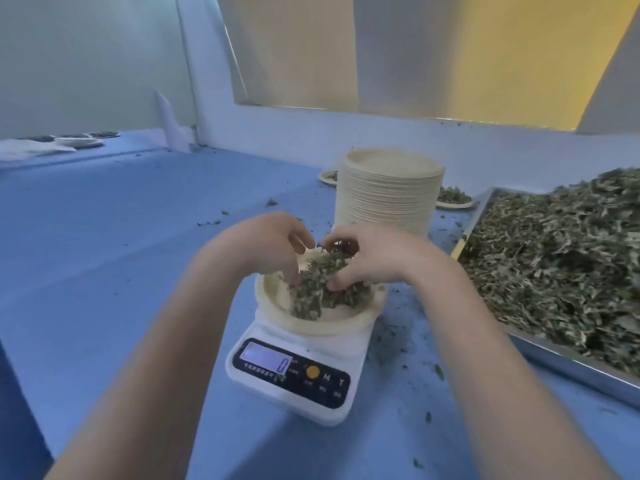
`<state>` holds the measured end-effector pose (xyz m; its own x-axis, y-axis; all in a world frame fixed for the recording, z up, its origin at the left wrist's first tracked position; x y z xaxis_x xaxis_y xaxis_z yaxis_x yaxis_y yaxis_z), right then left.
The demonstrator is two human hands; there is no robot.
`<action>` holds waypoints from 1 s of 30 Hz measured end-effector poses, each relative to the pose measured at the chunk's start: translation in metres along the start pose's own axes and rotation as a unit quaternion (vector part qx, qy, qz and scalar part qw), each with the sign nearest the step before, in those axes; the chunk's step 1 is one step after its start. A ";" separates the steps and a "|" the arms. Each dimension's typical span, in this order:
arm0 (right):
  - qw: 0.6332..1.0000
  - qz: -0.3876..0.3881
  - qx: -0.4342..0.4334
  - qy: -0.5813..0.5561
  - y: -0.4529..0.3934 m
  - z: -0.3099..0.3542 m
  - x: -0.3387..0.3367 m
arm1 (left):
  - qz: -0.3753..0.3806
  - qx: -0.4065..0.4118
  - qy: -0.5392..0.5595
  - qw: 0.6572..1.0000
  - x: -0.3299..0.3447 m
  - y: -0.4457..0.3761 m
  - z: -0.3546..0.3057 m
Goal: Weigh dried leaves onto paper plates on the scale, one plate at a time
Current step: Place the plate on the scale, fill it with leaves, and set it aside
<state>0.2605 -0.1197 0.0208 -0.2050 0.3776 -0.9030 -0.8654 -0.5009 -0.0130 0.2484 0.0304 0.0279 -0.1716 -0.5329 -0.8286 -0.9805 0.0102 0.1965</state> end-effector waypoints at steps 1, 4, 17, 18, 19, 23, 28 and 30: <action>1.000 0.000 -0.005 0.020 0.002 -0.001 -0.002 | -0.016 0.005 -0.001 1.000 -0.001 -0.002 0.004; 0.998 -0.034 -0.029 -0.033 0.006 -0.003 -0.008 | -0.105 0.020 0.057 0.993 0.001 -0.007 0.011; 0.987 -0.110 -0.053 -0.103 0.001 -0.003 -0.007 | -0.281 0.028 0.309 0.908 0.026 -0.016 0.038; 0.988 -0.107 -0.052 -0.101 0.000 -0.003 -0.006 | -0.278 0.022 0.319 0.906 0.029 -0.016 0.043; 0.988 -0.105 -0.050 -0.098 0.000 -0.002 -0.006 | -0.279 0.016 0.328 0.902 0.031 -0.016 0.047; 0.991 -0.094 -0.041 -0.086 0.000 -0.005 -0.004 | -0.277 -0.006 0.362 0.890 0.032 -0.019 0.059; 0.994 -0.077 -0.035 -0.072 0.000 -0.007 -0.003 | -0.258 -0.031 0.382 0.887 0.040 -0.029 0.064; 0.994 -0.079 -0.033 -0.072 0.000 -0.007 -0.003 | -0.256 -0.034 0.381 0.888 0.040 -0.031 0.064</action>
<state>0.2643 -0.1266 0.0202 -0.1363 0.5606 -0.8168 -0.8607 -0.4752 -0.1826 0.2660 0.0632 -0.0451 0.4359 -0.8704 -0.2287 -0.8983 -0.4363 -0.0515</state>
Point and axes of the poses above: each hand's wrist, its own y-axis away from the middle knuckle, its own x-axis out of the palm, z = x × y, the point moved 2 cm from there along -y, towards the middle knuckle, and after that the axes turned 10 degrees about -x, right-handed, at the moved point
